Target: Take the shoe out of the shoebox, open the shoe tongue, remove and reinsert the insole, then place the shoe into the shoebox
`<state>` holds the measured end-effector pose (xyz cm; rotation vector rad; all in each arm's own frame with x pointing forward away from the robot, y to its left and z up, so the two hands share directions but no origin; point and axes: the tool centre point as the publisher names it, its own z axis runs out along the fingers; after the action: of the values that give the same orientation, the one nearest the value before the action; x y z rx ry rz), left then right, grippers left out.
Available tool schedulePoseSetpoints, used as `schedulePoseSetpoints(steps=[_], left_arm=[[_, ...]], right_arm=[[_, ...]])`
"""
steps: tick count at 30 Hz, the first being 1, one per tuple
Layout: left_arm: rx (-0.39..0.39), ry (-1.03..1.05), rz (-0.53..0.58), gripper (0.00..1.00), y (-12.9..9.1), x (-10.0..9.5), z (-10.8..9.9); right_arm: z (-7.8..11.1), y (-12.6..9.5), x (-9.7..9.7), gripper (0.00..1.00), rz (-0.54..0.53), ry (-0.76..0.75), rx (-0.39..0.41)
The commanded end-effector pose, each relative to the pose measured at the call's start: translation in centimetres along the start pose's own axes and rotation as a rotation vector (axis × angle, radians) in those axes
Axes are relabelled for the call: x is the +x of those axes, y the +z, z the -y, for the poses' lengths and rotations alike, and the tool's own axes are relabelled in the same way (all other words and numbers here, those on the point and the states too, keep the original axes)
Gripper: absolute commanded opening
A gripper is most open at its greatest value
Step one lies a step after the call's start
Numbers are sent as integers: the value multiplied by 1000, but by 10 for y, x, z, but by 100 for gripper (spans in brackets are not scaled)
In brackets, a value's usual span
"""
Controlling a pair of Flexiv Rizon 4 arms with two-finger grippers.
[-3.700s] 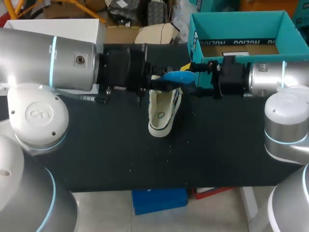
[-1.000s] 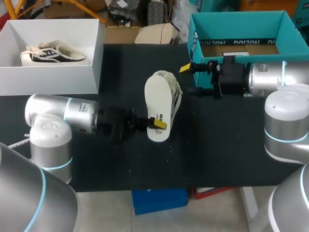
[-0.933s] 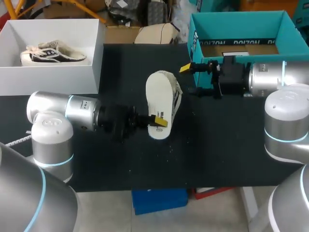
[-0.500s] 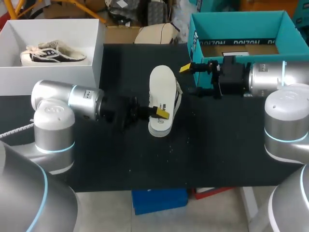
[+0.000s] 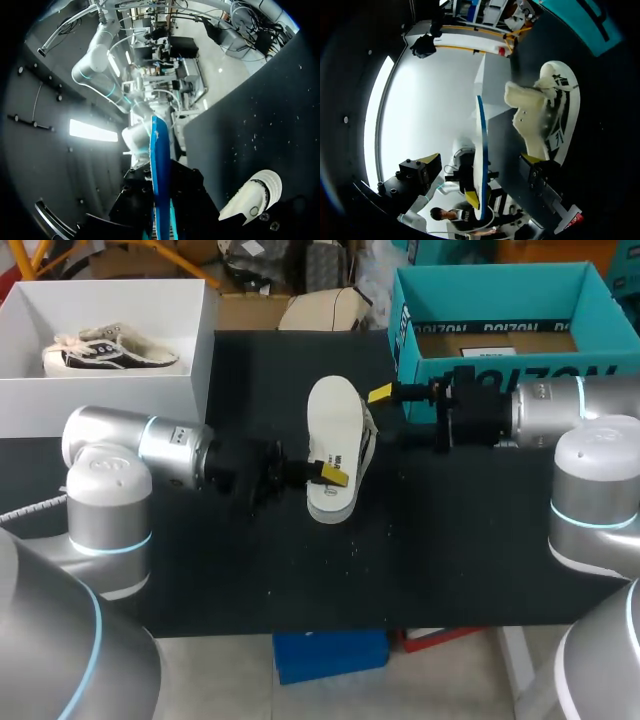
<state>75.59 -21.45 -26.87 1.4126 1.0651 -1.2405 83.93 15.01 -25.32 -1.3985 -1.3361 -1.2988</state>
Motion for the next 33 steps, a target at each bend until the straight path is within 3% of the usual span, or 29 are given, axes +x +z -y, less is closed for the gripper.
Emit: schedulePoseSetpoints(steps=[1, 8, 15, 18, 21, 29, 32, 33], left_arm=[[-2, 2, -2, 0, 1, 0, 0], [-2, 2, -2, 0, 1, 0, 0], [-2, 2, -2, 0, 1, 0, 0], [-2, 2, -2, 0, 1, 0, 0], [-2, 2, -2, 0, 1, 0, 0], [-2, 2, -2, 0, 1, 0, 0], [-2, 2, -2, 0, 1, 0, 0], [-2, 2, -2, 0, 1, 0, 0]], right_arm=[[-1, 3, -5, 100, -39, -22, 32], [9, 15, 1, 100, -70, -95, 32], [21, 30, -3, 100, -56, -93, 47], [24, 36, -5, 79, -49, -90, 51], [24, 42, -5, 70, -47, -87, 55], [26, 58, -8, 66, -49, -80, 68], [27, 62, -12, 60, -49, -72, 72], [27, 63, -12, 53, -49, -70, 73]])
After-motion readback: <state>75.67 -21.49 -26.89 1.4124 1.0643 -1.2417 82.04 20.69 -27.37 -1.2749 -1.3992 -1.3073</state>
